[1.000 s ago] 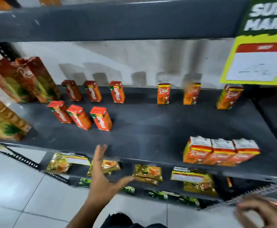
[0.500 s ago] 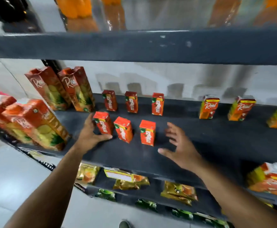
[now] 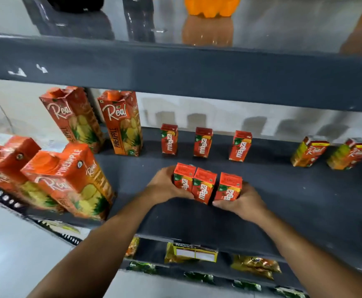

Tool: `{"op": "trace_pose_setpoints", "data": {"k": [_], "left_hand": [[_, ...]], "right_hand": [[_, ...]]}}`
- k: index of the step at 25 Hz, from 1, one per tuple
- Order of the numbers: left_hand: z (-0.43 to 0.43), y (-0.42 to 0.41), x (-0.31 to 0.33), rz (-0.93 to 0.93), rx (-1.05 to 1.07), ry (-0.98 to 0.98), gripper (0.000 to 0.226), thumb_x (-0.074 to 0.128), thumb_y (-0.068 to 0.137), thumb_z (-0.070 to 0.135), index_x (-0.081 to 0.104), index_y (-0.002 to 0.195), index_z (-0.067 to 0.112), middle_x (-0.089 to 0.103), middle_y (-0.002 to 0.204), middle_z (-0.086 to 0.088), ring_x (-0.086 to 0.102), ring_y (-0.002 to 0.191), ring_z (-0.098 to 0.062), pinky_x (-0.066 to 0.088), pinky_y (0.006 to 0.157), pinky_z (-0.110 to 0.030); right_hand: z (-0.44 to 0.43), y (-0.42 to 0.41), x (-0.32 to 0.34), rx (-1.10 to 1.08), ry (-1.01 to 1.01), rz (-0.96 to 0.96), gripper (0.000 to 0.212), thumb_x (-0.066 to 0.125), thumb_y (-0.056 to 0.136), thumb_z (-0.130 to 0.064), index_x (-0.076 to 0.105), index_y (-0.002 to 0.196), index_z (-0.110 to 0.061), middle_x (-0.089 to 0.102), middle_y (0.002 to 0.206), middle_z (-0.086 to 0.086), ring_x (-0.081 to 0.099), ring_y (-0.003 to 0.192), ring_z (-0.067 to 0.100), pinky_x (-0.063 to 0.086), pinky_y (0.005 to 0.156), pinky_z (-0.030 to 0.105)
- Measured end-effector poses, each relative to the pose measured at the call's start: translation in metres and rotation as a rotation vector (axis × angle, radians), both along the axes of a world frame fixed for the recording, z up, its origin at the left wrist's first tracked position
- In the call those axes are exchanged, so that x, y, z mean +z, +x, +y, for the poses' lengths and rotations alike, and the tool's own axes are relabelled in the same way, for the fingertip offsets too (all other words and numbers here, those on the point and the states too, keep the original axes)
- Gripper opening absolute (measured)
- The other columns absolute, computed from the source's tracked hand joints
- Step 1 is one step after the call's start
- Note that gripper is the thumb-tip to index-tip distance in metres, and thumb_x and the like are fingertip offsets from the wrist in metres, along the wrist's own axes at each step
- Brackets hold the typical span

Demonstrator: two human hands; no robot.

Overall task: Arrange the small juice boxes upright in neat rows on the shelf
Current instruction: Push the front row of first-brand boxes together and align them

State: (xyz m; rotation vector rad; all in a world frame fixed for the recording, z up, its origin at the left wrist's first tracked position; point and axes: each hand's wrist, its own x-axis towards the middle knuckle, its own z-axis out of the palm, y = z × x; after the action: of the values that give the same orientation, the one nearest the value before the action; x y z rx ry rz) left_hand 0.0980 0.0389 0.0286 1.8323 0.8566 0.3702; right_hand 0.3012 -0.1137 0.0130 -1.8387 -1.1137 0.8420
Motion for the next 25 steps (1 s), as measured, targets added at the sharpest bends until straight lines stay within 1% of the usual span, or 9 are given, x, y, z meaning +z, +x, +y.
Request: {"op": "trace_pose_setpoints", "data": {"k": [4, 6, 8, 10, 13, 17, 19, 21, 25], "left_hand": [[-0.003, 0.009, 0.006, -0.015, -0.090, -0.077, 0.064, 0.091, 0.057, 0.003, 0.060, 0.109, 0.025, 0.070, 0.094, 0.014, 0.066, 0.088, 0.006, 0.049, 0.070, -0.009], [-0.006, 0.009, 0.009, -0.016, -0.088, -0.116, 0.056, 0.086, 0.062, -0.004, 0.058, 0.101, 0.025, 0.065, 0.088, 0.018, 0.062, 0.077, 0.015, 0.047, 0.065, -0.005], [-0.011, 0.008, 0.013, -0.020, -0.079, -0.138, 0.058, 0.084, 0.064, -0.006, 0.053, 0.093, 0.033, 0.062, 0.086, 0.020, 0.060, 0.072, 0.019, 0.050, 0.071, -0.005], [-0.013, 0.008, 0.016, -0.023, -0.077, -0.154, 0.060, 0.085, 0.063, -0.003, 0.052, 0.094, 0.037, 0.064, 0.089, 0.018, 0.061, 0.075, 0.018, 0.051, 0.077, -0.010], [-0.019, 0.003, 0.015, -0.026, -0.049, -0.184, 0.057, 0.088, 0.061, 0.002, 0.054, 0.093, 0.036, 0.065, 0.089, 0.016, 0.062, 0.075, 0.015, 0.049, 0.064, -0.007], [-0.046, -0.017, -0.001, -0.063, -0.009, -0.187, 0.054, 0.090, 0.058, 0.003, 0.065, 0.101, 0.025, 0.076, 0.092, 0.006, 0.070, 0.090, -0.007, 0.055, 0.081, -0.025], [-0.061, -0.028, -0.006, -0.074, 0.029, -0.207, 0.054, 0.089, 0.058, -0.002, 0.066, 0.102, 0.020, 0.076, 0.087, 0.009, 0.071, 0.088, -0.009, 0.053, 0.075, -0.019], [-0.073, -0.036, -0.007, -0.067, 0.048, -0.212, 0.052, 0.089, 0.057, -0.004, 0.065, 0.095, 0.023, 0.075, 0.079, 0.016, 0.071, 0.082, -0.005, 0.051, 0.069, -0.014], [-0.080, -0.041, -0.004, -0.045, 0.038, -0.216, 0.054, 0.089, 0.057, -0.004, 0.063, 0.091, 0.030, 0.073, 0.075, 0.021, 0.070, 0.078, -0.001, 0.051, 0.066, -0.013]], "right_hand": [[0.001, -0.007, -0.006, -0.046, 0.018, -0.040, 0.051, 0.095, 0.052, -0.027, 0.070, 0.097, -0.033, 0.076, 0.098, -0.007, 0.071, 0.091, 0.006, 0.055, 0.087, 0.030], [0.001, -0.007, -0.007, -0.046, 0.023, -0.032, 0.062, 0.093, 0.045, -0.039, 0.072, 0.102, -0.027, 0.076, 0.101, -0.004, 0.072, 0.093, 0.009, 0.056, 0.090, 0.036], [0.001, -0.007, -0.008, -0.044, 0.019, -0.030, 0.073, 0.090, 0.039, -0.047, 0.071, 0.106, -0.024, 0.076, 0.101, -0.004, 0.072, 0.092, 0.008, 0.057, 0.090, 0.039], [0.002, -0.006, -0.008, -0.043, 0.007, -0.043, 0.076, 0.088, 0.037, -0.051, 0.071, 0.106, -0.024, 0.076, 0.102, -0.004, 0.072, 0.093, 0.008, 0.057, 0.090, 0.039], [0.001, -0.007, -0.002, -0.013, -0.031, -0.061, 0.069, 0.091, 0.040, -0.044, 0.072, 0.104, -0.026, 0.075, 0.103, -0.003, 0.071, 0.093, 0.007, 0.057, 0.089, 0.035], [-0.020, -0.020, 0.005, 0.081, -0.008, -0.056, 0.047, 0.094, 0.055, -0.018, 0.074, 0.097, -0.026, 0.076, 0.094, -0.004, 0.072, 0.085, 0.002, 0.059, 0.082, 0.029], [-0.033, -0.031, 0.005, 0.086, 0.015, -0.047, 0.042, 0.093, 0.051, -0.024, 0.074, 0.089, -0.029, 0.077, 0.086, -0.003, 0.073, 0.080, 0.007, 0.059, 0.075, 0.029], [-0.042, -0.039, 0.003, 0.067, 0.022, -0.062, 0.042, 0.091, 0.045, -0.035, 0.071, 0.081, -0.037, 0.076, 0.079, -0.002, 0.073, 0.074, 0.008, 0.057, 0.069, 0.026], [-0.047, -0.042, 0.004, 0.062, 0.012, -0.085, 0.042, 0.093, 0.043, -0.029, 0.065, 0.073, -0.038, 0.075, 0.075, -0.003, 0.072, 0.071, 0.006, 0.055, 0.067, 0.025]]}}
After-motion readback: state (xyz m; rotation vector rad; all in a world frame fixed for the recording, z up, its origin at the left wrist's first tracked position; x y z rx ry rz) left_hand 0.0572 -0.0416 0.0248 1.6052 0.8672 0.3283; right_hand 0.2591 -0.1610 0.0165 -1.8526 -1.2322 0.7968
